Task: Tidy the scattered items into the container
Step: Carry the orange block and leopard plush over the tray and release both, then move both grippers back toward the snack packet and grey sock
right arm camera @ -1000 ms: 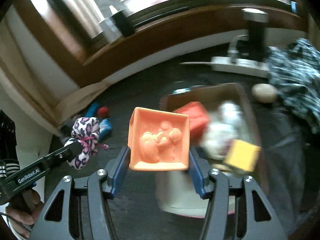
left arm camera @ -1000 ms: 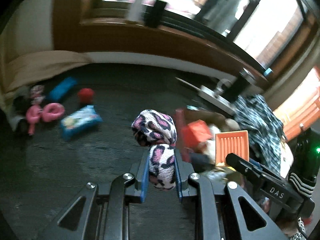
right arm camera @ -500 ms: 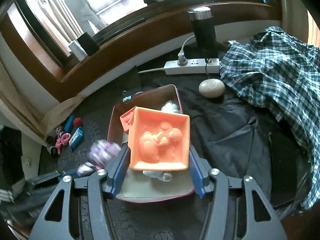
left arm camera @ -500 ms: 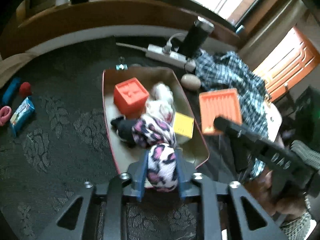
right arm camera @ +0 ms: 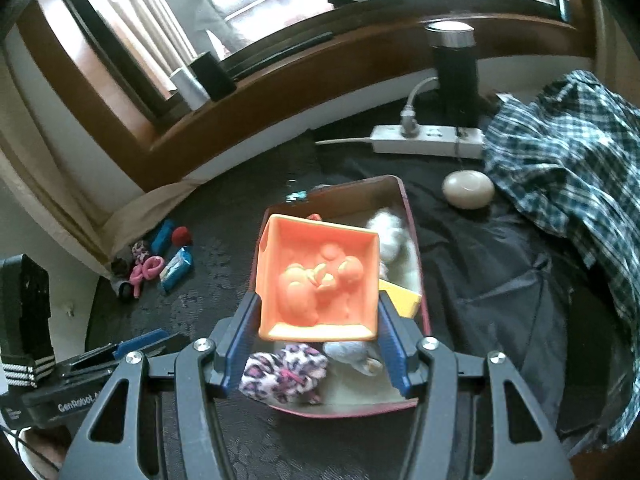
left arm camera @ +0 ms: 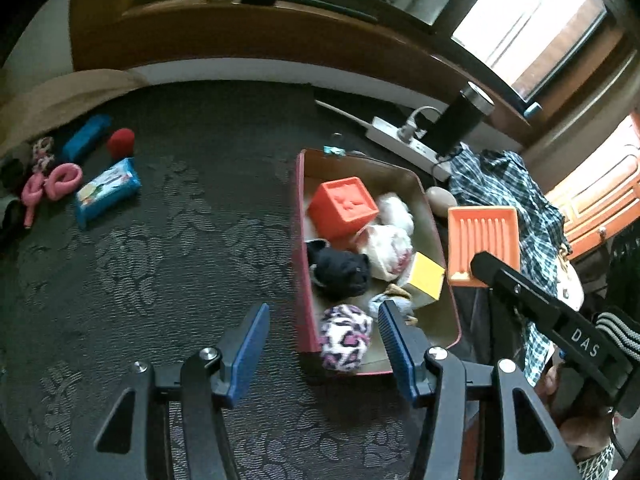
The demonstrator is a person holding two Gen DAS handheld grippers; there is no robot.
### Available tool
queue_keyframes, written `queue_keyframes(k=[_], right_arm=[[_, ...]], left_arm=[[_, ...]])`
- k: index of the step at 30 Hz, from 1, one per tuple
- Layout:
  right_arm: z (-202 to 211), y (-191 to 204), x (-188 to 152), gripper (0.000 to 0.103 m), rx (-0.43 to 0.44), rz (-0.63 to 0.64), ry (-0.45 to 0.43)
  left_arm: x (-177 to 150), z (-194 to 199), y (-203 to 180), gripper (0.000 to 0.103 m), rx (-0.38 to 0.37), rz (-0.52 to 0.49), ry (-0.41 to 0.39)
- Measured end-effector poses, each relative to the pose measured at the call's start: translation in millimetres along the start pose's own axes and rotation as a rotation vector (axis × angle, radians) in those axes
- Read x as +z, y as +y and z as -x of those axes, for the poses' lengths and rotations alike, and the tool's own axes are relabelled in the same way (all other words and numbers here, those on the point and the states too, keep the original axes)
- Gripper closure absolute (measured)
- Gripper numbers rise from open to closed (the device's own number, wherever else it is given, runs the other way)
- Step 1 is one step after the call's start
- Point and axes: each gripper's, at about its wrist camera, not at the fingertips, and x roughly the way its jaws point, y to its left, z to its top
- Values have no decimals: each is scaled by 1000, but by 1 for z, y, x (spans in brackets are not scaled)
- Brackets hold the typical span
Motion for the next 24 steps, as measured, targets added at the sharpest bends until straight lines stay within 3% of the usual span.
queue_keyframes(k=[4,7,15,24], right_arm=[[-9,14,2,36,9,3,8],[-9,24,2,25,-10,13,-7],[-21,58,1,25,-1,22,-3],[-62,129,-5,25,52,84,56]], left_arm=[[0,4,14,45,29,18,-5],[0,9,32,33,59,55,-12],[3,29,85,32,100,134,-35],[3,53,160,32,159,223,-51]])
